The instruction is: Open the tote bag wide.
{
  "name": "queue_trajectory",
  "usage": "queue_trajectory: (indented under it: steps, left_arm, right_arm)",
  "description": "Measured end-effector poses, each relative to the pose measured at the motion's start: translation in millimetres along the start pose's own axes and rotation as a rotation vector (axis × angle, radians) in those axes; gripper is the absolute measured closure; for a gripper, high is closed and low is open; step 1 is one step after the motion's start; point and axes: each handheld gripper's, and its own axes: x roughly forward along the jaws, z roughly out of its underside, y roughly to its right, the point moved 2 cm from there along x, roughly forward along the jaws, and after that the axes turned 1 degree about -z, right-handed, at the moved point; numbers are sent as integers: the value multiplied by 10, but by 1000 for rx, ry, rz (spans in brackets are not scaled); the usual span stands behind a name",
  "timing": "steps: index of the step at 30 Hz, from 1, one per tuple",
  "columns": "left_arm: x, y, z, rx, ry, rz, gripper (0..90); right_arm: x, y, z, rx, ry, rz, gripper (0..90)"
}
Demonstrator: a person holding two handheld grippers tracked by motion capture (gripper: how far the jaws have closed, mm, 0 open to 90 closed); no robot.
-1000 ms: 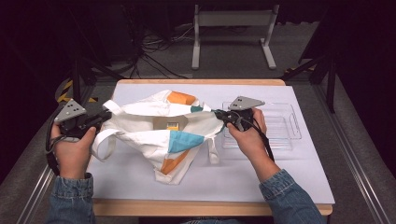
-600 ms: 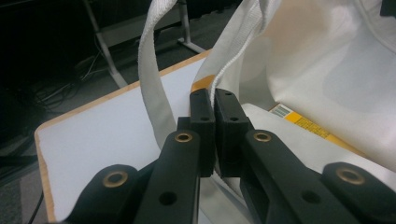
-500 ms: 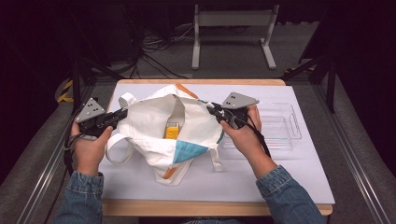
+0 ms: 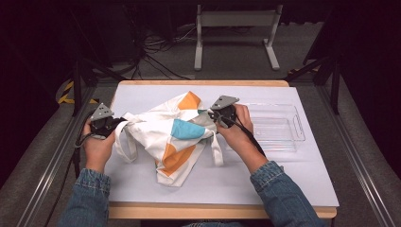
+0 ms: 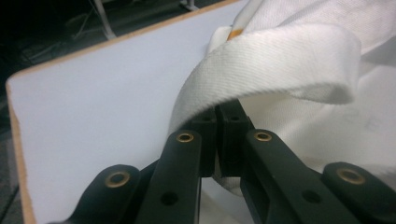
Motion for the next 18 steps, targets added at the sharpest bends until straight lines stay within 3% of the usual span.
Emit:
queue_trajectory:
  steps: [4, 7, 8, 12, 14, 17, 18]
  left_arm:
    - [39, -4, 42, -12, -12, 9, 871]
    - [-50, 26, 3, 1, -3, -10, 811]
    - [-98, 41, -12, 0, 10, -10, 770]
    - [-247, 53, -49, -11, 60, -18, 632]
    - [-386, 52, -77, -43, 109, -12, 576]
    - [-482, 51, -98, -50, 146, -21, 564]
    - [-527, 55, -108, -53, 160, -25, 554]
  right_arm:
    - [80, -20, 51, 16, -51, -29, 819]
    - [50, -49, 47, 5, -41, -13, 765]
    - [20, -56, 41, -4, -28, -2, 705]
    - [-184, -103, -35, -4, 69, -15, 542]
    - [-388, -150, -105, -13, 134, -12, 518]
    - [-513, -183, -147, -7, 180, -16, 516]
    - [-622, -234, -189, -3, 232, -29, 541]
